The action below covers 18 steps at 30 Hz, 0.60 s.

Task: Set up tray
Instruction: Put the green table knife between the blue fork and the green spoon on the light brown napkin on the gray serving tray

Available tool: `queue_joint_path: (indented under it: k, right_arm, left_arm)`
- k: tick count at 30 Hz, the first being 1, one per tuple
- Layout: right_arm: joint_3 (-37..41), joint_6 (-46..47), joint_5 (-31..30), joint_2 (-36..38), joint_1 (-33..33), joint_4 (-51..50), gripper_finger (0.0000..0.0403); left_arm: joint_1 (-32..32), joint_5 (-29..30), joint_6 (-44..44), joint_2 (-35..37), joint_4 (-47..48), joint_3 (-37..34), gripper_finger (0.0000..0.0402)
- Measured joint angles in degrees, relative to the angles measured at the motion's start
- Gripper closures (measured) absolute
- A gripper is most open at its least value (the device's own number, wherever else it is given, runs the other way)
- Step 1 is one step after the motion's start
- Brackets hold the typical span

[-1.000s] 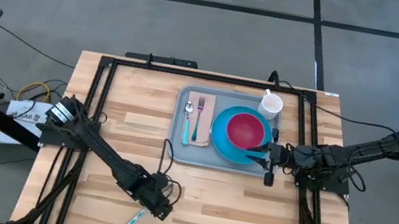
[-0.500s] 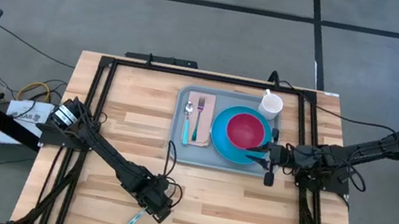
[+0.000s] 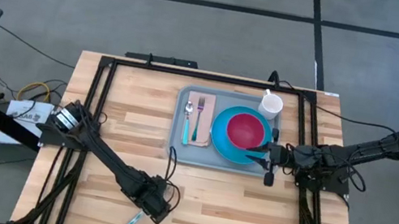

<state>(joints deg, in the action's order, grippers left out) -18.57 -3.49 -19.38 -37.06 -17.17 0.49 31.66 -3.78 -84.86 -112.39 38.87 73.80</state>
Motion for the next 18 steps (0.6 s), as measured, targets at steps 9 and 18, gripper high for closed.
queue_joint_path:
  k: [9,18]
  right_arm:
    - [0.0,0.0,0.0,0.0,0.0,0.0,0.0312]
    - [0.0,0.0,0.0,0.0,0.0,0.0,0.0312]
  left_arm:
    - [0.2,-1.4,1.5,-3.2,-0.2,0.4,0.0319]
    - [-0.3,-1.2,-2.2,-3.4,0.6,0.3,0.0387]
